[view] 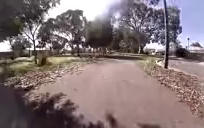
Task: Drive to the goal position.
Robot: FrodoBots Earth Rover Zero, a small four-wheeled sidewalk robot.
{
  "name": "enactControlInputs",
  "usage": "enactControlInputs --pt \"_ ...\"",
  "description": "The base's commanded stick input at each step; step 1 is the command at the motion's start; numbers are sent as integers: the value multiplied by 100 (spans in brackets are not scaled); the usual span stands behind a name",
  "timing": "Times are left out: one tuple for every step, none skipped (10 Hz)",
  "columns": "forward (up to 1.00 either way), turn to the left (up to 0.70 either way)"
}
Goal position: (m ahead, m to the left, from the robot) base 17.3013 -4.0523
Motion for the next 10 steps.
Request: enactControlInputs --pt "70 0" --pt "70 0" --pt "70 0" --pt "70 0" --pt "70 0" --pt "70 0" --pt "70 0" --pt "70 0" --pt "70 0" --pt "70 0"
